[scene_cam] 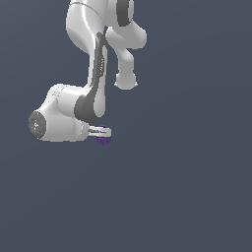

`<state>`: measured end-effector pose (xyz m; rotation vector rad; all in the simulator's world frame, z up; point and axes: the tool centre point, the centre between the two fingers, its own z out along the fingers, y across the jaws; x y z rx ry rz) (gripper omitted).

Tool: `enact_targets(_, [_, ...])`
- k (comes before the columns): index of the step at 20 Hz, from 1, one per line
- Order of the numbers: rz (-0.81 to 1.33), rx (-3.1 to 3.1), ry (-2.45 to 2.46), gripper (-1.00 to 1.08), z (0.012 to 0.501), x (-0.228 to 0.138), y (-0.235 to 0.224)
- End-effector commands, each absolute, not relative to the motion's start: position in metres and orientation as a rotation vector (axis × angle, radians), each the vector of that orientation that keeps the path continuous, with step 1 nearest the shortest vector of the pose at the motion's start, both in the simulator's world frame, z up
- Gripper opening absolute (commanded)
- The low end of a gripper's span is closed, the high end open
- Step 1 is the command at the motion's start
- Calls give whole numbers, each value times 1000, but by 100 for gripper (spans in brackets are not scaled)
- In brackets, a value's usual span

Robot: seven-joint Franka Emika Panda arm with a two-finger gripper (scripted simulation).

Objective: Pick up the object and move it to a goal position.

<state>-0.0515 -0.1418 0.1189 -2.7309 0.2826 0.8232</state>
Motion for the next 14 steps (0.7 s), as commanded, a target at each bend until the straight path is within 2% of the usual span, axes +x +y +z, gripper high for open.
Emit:
enact_targets(1, [820, -2732, 283, -100, 142, -58, -145])
enact_targets(14, [820, -2732, 284, -100, 271, -97, -167])
